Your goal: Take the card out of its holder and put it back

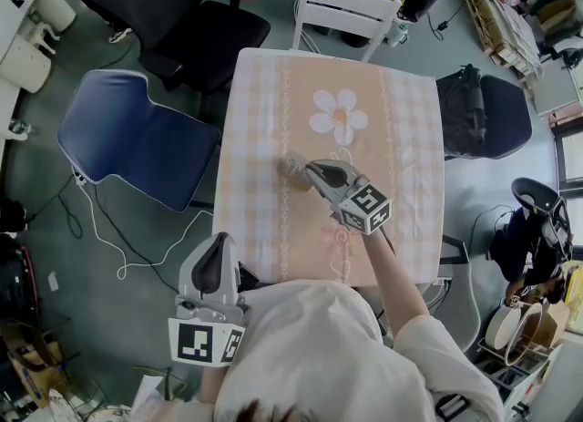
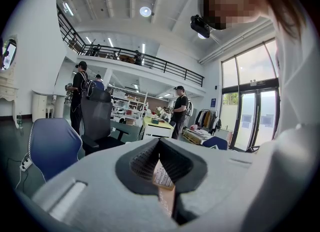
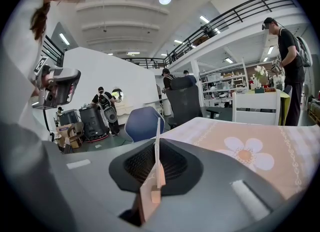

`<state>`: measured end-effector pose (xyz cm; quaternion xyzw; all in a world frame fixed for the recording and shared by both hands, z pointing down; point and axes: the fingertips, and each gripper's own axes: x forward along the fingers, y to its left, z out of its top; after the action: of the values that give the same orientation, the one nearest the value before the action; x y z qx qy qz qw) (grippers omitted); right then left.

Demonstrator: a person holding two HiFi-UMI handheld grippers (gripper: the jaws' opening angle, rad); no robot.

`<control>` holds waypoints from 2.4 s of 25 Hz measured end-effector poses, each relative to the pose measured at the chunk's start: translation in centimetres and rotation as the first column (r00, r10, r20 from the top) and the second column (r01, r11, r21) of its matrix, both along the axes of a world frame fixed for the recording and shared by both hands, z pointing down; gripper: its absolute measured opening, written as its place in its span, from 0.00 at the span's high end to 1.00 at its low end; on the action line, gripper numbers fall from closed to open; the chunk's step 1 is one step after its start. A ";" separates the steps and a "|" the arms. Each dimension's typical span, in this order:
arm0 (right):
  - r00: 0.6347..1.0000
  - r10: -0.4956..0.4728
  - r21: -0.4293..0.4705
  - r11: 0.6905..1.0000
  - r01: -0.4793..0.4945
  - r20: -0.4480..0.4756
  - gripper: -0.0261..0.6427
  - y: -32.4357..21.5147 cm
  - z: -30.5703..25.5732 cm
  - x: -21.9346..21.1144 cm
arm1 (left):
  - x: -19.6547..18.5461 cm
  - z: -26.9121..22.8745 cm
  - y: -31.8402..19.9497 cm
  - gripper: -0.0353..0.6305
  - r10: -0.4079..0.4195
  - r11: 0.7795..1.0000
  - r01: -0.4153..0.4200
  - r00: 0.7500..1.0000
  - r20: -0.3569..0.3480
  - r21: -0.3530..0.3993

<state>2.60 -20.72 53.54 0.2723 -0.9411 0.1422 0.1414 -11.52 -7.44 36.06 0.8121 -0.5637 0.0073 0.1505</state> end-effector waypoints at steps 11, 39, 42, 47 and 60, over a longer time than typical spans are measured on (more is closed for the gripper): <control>1.000 0.005 -0.001 1.000 -0.005 0.005 0.93 0.0 -0.1 -0.1 | 0.0 -0.2 0.1 0.95 -0.003 1.000 0.003 1.000 -0.001 0.002; 0.960 0.190 0.187 0.955 -0.229 0.204 0.96 -0.8 -14.5 1.7 | 0.7 -1.2 0.6 0.95 0.057 0.997 -0.057 0.998 -0.008 0.045; 0.944 0.247 0.213 0.932 -0.294 0.219 0.96 1.3 -17.9 3.1 | 0.7 -1.6 0.7 0.95 0.069 0.996 -0.069 0.998 -0.010 0.059; 0.905 0.346 0.241 0.883 -0.404 0.248 0.96 6.1 -21.8 5.9 | 0.0 -1.9 0.7 0.95 0.077 0.994 -0.077 0.997 -0.002 0.077; 0.852 0.480 0.143 0.847 -0.512 0.210 0.96 16.9 -20.0 8.4 | -1.1 -2.7 1.8 0.95 0.071 0.991 -0.071 0.997 0.005 0.117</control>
<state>10.96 -3.81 33.49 0.5065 -0.8559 0.1039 -0.0064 -12.64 -5.64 33.33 0.8392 -0.5339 -0.0200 0.1019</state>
